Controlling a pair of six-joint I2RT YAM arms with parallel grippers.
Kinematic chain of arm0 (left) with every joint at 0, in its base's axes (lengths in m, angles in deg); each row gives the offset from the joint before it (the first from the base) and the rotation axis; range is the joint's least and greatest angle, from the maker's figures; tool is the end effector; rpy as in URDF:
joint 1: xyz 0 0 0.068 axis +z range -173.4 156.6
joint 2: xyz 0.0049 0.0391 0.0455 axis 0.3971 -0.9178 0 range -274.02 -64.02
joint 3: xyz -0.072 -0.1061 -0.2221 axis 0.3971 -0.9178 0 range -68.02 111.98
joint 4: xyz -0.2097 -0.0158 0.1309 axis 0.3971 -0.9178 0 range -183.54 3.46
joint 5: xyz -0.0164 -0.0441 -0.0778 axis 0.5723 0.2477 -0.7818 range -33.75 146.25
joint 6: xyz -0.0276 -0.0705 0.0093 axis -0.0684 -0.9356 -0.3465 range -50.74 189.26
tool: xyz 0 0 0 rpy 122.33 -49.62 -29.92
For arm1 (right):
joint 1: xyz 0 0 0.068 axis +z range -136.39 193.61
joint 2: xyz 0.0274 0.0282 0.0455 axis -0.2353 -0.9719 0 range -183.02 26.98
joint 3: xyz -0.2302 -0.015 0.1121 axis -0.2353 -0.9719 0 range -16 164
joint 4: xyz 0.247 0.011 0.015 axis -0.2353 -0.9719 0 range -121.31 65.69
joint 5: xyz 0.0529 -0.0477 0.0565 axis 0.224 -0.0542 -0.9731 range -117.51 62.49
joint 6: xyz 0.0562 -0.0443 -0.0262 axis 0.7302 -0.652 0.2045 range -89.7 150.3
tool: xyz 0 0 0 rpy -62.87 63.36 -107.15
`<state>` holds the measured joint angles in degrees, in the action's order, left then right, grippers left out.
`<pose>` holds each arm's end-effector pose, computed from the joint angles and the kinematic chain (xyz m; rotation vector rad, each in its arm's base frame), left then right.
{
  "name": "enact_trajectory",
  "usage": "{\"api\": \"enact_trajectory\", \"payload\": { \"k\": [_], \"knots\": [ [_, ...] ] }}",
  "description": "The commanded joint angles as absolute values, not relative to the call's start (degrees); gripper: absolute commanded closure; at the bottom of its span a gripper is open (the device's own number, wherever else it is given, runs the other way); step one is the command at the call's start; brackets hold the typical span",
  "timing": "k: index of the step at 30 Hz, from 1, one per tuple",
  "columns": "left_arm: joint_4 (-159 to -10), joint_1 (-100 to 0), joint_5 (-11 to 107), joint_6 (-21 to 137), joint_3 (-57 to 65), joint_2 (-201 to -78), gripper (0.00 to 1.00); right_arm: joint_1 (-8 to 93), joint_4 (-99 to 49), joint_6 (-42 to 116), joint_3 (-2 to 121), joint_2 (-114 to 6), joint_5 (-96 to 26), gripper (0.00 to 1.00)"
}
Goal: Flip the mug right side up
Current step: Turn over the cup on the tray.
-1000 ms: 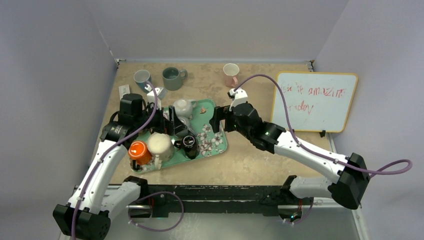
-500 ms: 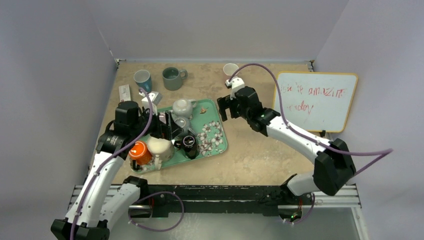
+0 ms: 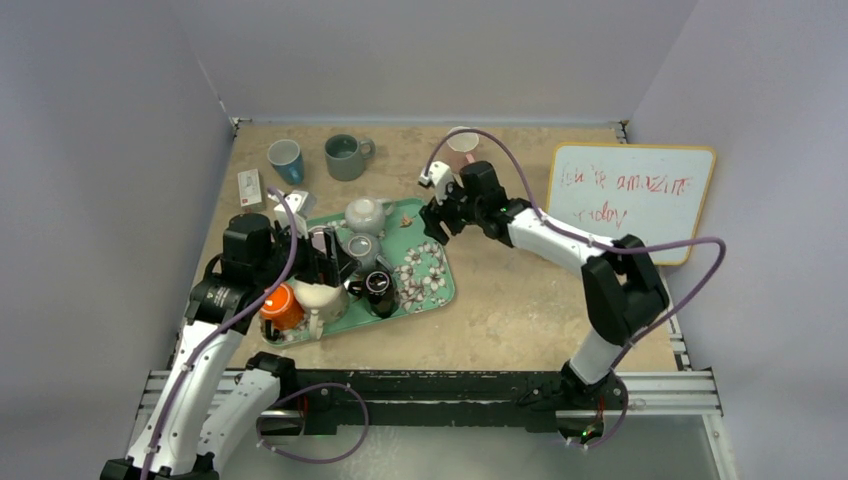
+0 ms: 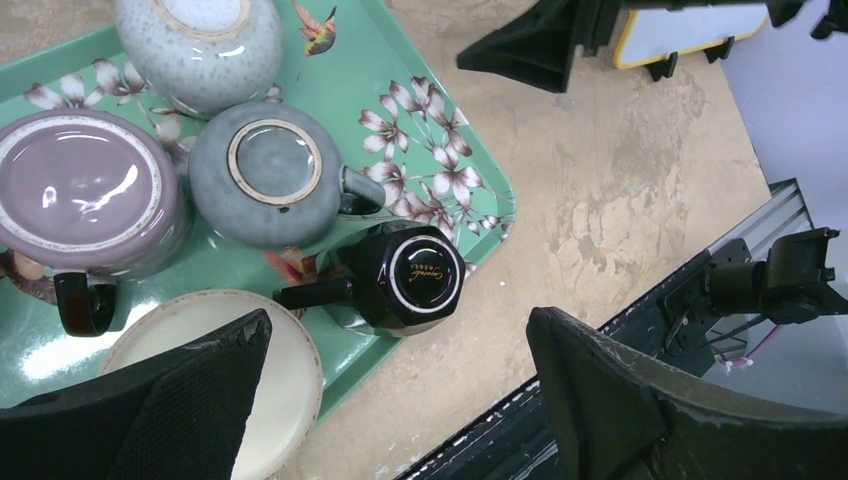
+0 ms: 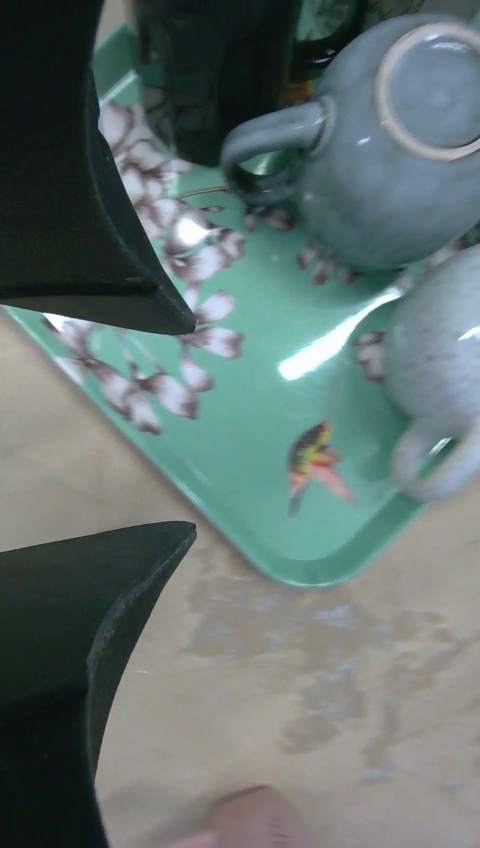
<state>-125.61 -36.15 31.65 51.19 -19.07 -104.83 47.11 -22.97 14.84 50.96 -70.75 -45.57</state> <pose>0.1563 -0.0630 0.2987 0.1645 2.1455 -0.7705 0.3222 0.2373 0.2256 -1.0423 1.8211 0.5194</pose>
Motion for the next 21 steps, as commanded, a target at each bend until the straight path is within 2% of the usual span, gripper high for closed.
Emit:
{"api": "enact_trajectory", "payload": {
  "k": [1, 7, 12, 21],
  "knots": [
    [-125.2, -35.8, 33.6, 50.0, -19.4, -103.2, 0.00, 47.3, -23.2, 8.1, 59.7, -75.8, -56.0, 0.30],
    [-125.2, -35.8, 34.8, 49.8, -19.7, -101.0, 0.01, 47.3, -32.9, -3.4, 73.5, -86.8, -65.8, 0.24],
    [-125.0, -35.8, 35.6, 49.7, -20.1, -99.5, 0.01, 47.4, -40.4, -10.4, 85.5, -94.5, -67.5, 0.21],
    [-124.9, -35.8, 35.7, 49.7, -20.3, -99.1, 0.02, 47.4, -44.0, -23.2, 94.0, -101.7, -68.2, 0.19]
  ]
}}
